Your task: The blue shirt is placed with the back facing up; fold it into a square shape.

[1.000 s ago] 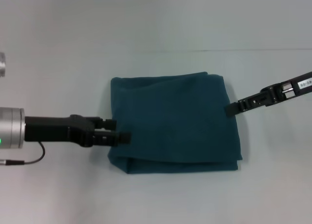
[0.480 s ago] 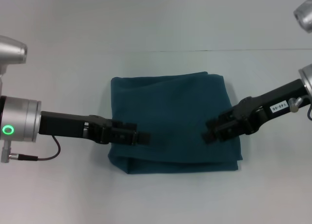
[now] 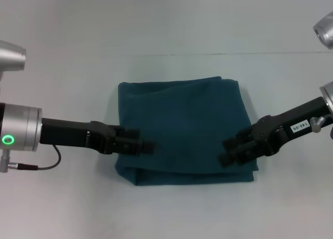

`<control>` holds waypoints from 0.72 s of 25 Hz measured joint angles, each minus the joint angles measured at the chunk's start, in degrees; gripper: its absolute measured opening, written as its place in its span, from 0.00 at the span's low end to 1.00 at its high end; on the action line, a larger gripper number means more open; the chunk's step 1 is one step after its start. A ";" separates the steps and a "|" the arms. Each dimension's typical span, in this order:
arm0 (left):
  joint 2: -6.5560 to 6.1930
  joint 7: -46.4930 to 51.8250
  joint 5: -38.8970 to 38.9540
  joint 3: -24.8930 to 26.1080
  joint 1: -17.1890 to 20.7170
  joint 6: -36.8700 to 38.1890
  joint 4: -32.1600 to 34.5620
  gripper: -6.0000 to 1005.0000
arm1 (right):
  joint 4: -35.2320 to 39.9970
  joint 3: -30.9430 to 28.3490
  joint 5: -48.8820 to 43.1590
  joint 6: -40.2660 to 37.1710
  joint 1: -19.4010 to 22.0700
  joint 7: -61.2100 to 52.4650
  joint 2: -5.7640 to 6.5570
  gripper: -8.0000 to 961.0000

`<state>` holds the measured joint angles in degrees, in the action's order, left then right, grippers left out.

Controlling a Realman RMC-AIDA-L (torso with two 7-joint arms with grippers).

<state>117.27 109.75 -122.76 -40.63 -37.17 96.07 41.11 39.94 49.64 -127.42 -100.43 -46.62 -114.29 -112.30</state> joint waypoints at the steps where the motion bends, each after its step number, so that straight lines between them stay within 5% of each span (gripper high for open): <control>1: 0.00 -0.99 -0.11 -0.12 0.02 -0.09 0.00 0.85 | 0.06 0.09 -0.35 -0.11 0.01 0.00 -0.14 0.62; 7: 0.17 -3.09 -0.40 -2.89 0.10 -1.39 -0.20 0.85 | 0.59 0.33 -1.09 -0.06 0.04 0.54 -0.95 0.82; 18: 0.32 -4.24 -0.21 -2.09 0.27 -2.21 0.11 0.85 | 0.70 -0.07 -1.03 -0.39 0.19 0.52 -0.66 0.82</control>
<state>117.59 105.51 -122.97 -42.72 -36.90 93.86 41.22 40.64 49.57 -128.45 -100.82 -46.42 -113.77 -112.96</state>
